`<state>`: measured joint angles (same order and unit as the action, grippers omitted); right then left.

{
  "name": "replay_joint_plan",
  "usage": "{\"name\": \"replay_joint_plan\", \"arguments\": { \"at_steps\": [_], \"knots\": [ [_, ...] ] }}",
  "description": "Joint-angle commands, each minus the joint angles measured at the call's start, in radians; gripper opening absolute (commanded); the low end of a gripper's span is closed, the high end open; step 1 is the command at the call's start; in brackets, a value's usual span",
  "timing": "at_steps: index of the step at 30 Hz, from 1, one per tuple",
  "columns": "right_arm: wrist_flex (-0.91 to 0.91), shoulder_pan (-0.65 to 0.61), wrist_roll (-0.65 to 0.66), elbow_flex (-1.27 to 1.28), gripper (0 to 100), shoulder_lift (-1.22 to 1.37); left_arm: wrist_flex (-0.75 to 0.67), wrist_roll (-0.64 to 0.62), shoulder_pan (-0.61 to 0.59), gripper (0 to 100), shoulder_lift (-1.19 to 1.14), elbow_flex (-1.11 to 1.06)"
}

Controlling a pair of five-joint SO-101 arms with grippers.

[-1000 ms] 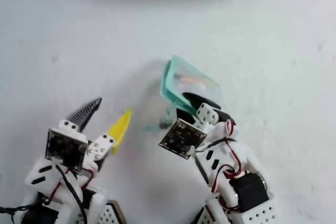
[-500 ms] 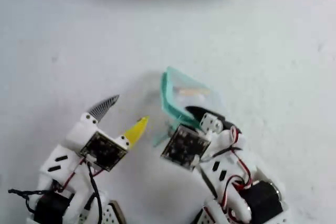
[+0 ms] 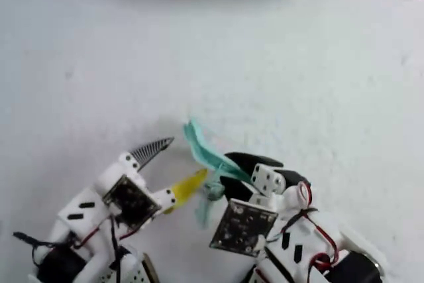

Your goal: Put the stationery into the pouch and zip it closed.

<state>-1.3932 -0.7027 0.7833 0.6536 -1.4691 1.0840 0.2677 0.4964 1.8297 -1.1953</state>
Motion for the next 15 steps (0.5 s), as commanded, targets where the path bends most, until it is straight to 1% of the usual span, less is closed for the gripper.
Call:
{"name": "replay_joint_plan", "arguments": {
  "at_steps": [1,4,8,12,15],
  "knots": [
    [-0.042,-0.070,-0.006,-0.091,1.6,-0.005,0.043,-0.012,0.065,29,-0.001,0.129],
    [-0.093,-0.147,0.000,-0.141,1.6,-0.001,0.044,-0.012,0.096,29,-0.001,0.144],
    [-0.113,-0.179,0.000,-0.201,1.6,-0.001,0.043,-0.017,0.160,29,-0.001,0.143],
    [-0.111,-0.206,0.000,-0.218,1.6,0.015,0.020,-0.112,0.176,29,-0.001,0.147],
    [-0.108,-0.259,0.002,-0.218,1.6,0.079,0.006,-0.130,0.182,29,-0.001,0.143]
  ]
}}
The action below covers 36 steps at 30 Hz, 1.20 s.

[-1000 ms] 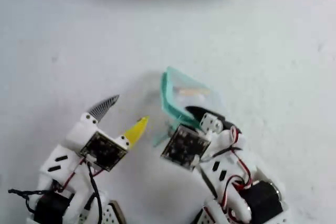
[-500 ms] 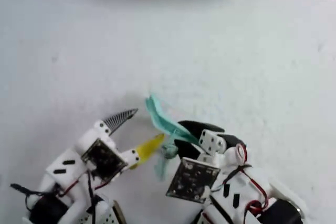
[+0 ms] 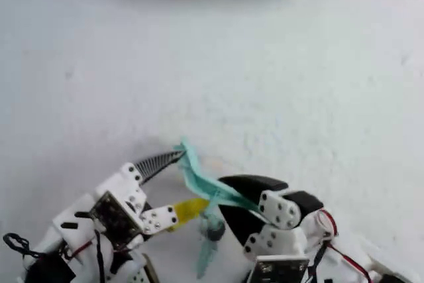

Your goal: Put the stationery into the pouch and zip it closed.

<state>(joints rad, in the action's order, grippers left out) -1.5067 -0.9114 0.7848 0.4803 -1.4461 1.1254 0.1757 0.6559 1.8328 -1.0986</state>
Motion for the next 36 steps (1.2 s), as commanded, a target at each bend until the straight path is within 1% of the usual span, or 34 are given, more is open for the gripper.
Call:
{"name": "replay_joint_plan", "arguments": {
  "at_steps": [1,3,9,10,12,15,20,24,30,32,34,36],
  "knots": [
    [0.007,-0.073,0.000,-0.046,1.6,0.081,-0.035,-0.038,0.031,29,-0.004,0.046],
    [0.024,-0.099,0.002,-0.046,1.6,0.128,-0.032,-0.038,0.042,29,-0.004,0.046],
    [0.099,-0.097,0.006,-0.044,1.6,0.206,-0.026,-0.040,0.042,29,-0.004,0.046],
    [0.113,-0.093,0.026,-0.044,1.6,0.219,-0.026,-0.040,0.042,29,-0.004,0.046],
    [0.140,-0.044,0.058,-0.044,1.6,0.252,-0.026,-0.040,0.042,29,-0.004,0.044],
    [0.179,0.022,0.071,-0.044,1.6,0.312,-0.026,-0.034,0.042,25,-0.004,0.044],
    [0.236,0.033,0.071,-0.044,1.6,0.381,-0.026,-0.038,0.061,17,-0.004,0.043],
    [0.262,0.033,0.071,-0.044,1.6,0.420,-0.034,-0.038,0.163,15,-0.004,0.014],
    [0.280,0.065,0.068,-0.037,1.8,0.444,-0.035,-0.038,0.177,14,-0.004,0.006],
    [0.283,0.090,0.063,-0.037,2.2,0.446,-0.035,-0.038,0.177,8,-0.004,0.006],
    [0.278,0.104,0.063,-0.032,6.6,0.447,-0.035,-0.038,0.177,1,-0.004,0.006],
    [0.269,0.108,0.063,-0.009,15.1,0.446,-0.037,-0.038,0.177,4,-0.004,0.000]
  ]
}}
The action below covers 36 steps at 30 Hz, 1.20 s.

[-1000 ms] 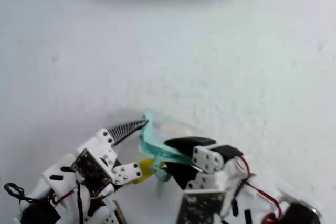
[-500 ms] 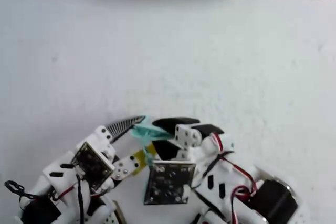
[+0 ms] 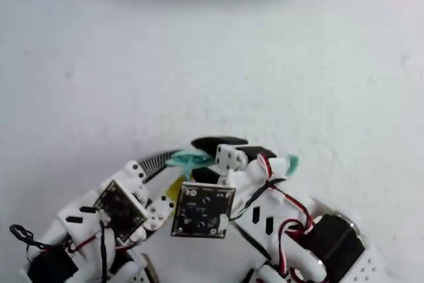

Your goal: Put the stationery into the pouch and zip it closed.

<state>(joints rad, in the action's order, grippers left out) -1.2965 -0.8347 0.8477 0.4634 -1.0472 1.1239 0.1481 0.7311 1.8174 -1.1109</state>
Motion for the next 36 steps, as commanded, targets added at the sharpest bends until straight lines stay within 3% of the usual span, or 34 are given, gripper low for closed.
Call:
{"name": "replay_joint_plan", "arguments": {
  "at_steps": [1,4,7,12,17,32,36],
  "knots": [
    [0.058,0.031,0.000,0.023,19.8,0.047,-0.051,-0.011,0.102,2,0.012,0.002],
    [0.064,0.041,0.006,0.068,29.6,0.047,-0.109,-0.011,0.102,2,0.012,-0.071],
    [0.082,0.084,0.006,0.072,30.1,0.045,-0.195,-0.011,0.088,2,0.012,-0.163],
    [0.120,0.203,0.009,0.074,30.1,0.044,-0.308,-0.012,-0.035,2,0.012,-0.250],
    [0.119,0.269,0.009,0.077,30.1,0.039,-0.321,-0.012,-0.096,2,0.012,-0.253],
    [0.091,0.446,0.009,0.077,30.1,0.025,-0.324,-0.012,-0.088,2,0.012,-0.287],
    [0.091,0.452,0.008,0.075,22.2,-0.073,-0.324,-0.012,-0.088,2,0.012,-0.287]
  ]
}}
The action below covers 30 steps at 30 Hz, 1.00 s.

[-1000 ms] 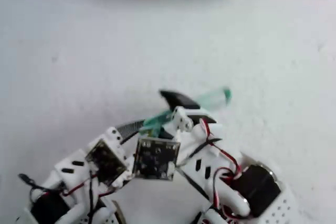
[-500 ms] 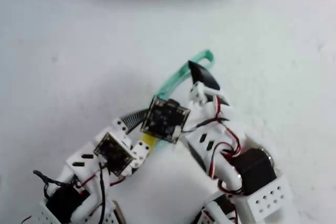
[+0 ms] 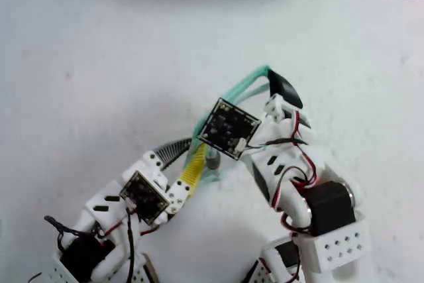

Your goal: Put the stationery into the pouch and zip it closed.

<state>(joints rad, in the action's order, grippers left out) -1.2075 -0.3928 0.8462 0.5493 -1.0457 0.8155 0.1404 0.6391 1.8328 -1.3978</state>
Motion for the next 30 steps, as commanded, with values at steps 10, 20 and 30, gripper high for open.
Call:
{"name": "replay_joint_plan", "arguments": {
  "at_steps": [10,20,30],
  "knots": [
    [0.005,0.165,-0.046,0.063,13.5,-0.305,-0.015,-0.005,0.005,2,-0.004,-0.002],
    [0.010,0.085,-0.327,0.069,13.7,-0.305,-0.014,-0.005,0.005,2,-0.004,-0.003],
    [-0.099,-0.216,-0.460,0.020,13.7,-0.302,-0.009,-0.002,0.005,2,-0.004,-0.005]
  ]
}}
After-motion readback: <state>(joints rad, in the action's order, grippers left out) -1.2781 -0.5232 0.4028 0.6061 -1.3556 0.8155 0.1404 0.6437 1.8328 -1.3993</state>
